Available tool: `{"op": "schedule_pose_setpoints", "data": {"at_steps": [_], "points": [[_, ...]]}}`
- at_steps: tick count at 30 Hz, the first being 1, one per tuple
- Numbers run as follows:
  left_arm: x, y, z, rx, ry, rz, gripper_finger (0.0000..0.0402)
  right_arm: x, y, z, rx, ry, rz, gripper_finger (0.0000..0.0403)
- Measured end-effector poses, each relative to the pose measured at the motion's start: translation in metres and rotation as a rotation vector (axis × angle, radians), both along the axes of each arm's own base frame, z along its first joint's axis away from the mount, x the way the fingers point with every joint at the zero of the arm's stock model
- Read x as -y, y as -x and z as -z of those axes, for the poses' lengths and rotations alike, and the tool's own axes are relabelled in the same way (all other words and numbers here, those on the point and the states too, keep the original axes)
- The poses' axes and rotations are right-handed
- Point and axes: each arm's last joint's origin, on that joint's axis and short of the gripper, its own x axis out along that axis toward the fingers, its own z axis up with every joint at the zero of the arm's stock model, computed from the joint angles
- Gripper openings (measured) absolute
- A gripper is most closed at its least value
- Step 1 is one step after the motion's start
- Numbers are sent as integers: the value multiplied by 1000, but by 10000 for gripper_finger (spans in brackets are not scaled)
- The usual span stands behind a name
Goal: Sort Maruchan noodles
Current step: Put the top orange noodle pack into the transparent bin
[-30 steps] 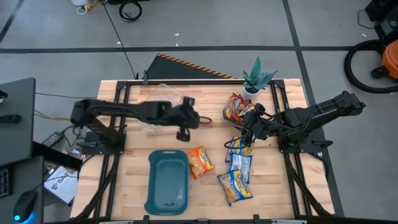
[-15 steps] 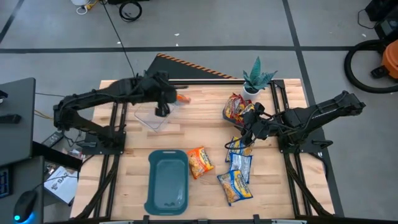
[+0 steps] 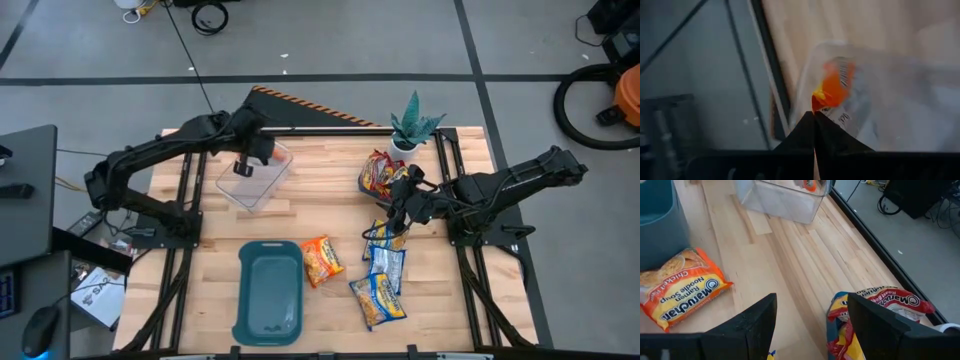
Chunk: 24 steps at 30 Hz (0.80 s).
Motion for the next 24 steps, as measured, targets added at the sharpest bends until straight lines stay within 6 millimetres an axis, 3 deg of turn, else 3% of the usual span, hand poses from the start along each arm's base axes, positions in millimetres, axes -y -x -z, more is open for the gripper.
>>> {"op": "schedule_pose_setpoints", "data": {"at_steps": [6,10,15,20,24], "points": [[-9,2,25,-85,-87,128,0,2,-1,0,-1,-9,1,249],[-1,4,51,-216,-104,287,3,2,-1,0,0,-12,1,249],[17,11,81,-389,-68,446,58,2,-1,0,-1,-12,0,249],[24,7,78,-357,-69,288,140,2,-1,0,0,-15,-2,249],[32,8,63,-315,-7,194,192,1,-1,0,6,-26,-10,249]]}}
